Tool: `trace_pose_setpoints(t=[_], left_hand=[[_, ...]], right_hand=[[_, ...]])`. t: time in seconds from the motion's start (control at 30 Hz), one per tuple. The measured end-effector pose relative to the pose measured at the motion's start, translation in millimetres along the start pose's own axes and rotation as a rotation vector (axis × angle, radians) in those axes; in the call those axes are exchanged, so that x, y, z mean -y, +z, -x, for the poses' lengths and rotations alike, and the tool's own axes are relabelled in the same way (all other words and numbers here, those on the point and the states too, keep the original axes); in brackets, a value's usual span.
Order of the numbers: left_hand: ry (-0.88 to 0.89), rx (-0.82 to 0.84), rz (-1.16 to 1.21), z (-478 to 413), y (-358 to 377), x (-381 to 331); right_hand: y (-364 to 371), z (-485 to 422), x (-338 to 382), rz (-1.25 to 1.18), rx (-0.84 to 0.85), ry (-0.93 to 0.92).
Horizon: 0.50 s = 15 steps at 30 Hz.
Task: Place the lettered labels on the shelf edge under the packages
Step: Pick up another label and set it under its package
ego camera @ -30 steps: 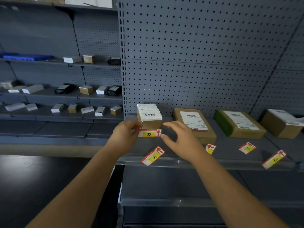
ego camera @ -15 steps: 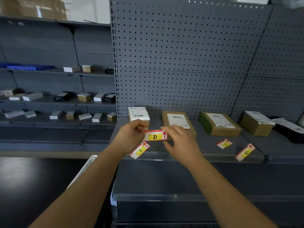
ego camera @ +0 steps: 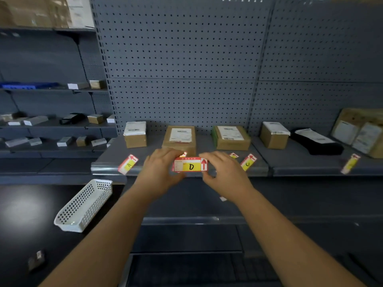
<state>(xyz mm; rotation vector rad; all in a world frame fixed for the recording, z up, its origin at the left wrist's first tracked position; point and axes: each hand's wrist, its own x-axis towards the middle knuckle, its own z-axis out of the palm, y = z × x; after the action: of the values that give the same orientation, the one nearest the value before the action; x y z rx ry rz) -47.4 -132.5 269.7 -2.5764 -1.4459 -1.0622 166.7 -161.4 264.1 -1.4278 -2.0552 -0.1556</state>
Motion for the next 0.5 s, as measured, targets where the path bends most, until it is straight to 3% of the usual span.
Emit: trace_pose_setpoints(t=[0.17, 0.5], left_hand=[[0.082, -0.063, -0.024, 5, 28, -66], [0.173, 0.019, 0.054, -22, 109, -154]], right_hand=[[-42, 43, -39, -0.016, -0.005, 0.036], [-90, 110, -132, -0.089, -0.027, 0.186]])
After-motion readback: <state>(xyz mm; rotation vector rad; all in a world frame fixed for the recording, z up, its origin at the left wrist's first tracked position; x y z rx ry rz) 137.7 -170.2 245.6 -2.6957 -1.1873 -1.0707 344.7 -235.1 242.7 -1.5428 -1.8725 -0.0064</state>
